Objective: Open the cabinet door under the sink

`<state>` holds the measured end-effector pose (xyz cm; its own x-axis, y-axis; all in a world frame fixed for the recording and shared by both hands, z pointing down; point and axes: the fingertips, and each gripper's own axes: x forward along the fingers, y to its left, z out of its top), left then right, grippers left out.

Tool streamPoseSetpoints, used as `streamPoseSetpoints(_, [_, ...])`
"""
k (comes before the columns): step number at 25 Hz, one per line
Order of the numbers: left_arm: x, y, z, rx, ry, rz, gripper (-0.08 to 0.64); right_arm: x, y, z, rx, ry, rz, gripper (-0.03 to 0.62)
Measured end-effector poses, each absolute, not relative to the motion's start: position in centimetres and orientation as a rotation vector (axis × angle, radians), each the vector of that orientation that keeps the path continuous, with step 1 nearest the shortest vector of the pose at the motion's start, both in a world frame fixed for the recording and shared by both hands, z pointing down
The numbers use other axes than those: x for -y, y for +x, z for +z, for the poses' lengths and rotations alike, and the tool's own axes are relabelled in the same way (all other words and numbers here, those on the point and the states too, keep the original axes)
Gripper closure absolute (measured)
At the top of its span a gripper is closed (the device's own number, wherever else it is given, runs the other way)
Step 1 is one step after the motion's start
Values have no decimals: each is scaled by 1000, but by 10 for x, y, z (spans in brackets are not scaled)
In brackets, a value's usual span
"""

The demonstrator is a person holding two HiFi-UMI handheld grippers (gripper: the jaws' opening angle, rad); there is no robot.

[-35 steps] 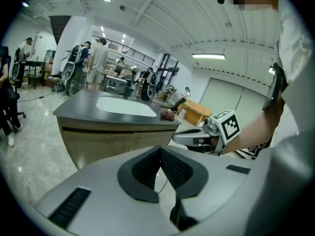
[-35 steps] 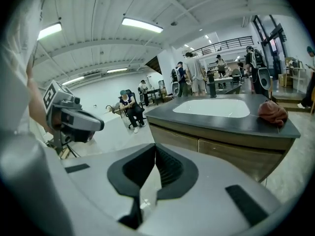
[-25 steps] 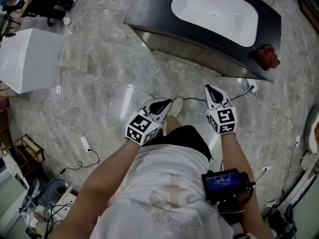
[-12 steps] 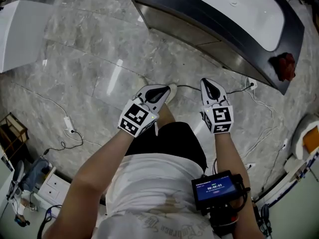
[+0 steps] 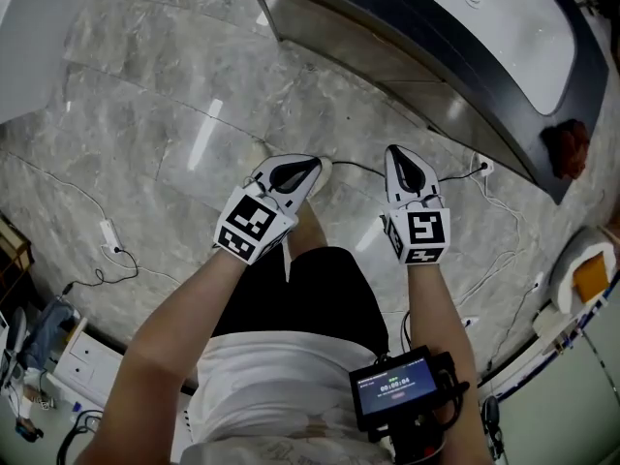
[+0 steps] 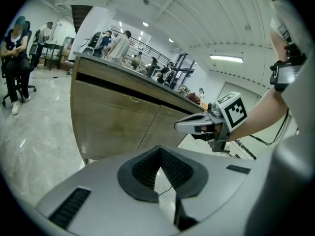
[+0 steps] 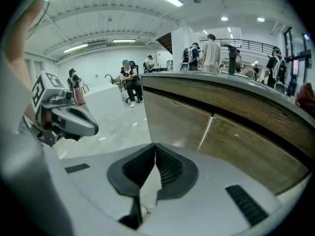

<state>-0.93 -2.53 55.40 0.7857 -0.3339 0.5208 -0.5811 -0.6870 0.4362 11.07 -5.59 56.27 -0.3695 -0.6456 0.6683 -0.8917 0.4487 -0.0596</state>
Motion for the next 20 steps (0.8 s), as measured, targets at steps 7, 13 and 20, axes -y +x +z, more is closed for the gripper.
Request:
streamPoseSetpoints(7, [32, -4, 592, 694, 2350, 491, 551, 65, 112, 584, 2125, 1278, 495, 578])
streamPoseSetpoints(13, [40, 9, 608, 704, 2339, 440, 551, 89, 148, 597, 2028, 1453, 460, 578])
streamPoseSetpoints(20, [61, 38, 625, 706, 2319, 373, 551, 114, 195, 596, 1906, 1567, 329, 578])
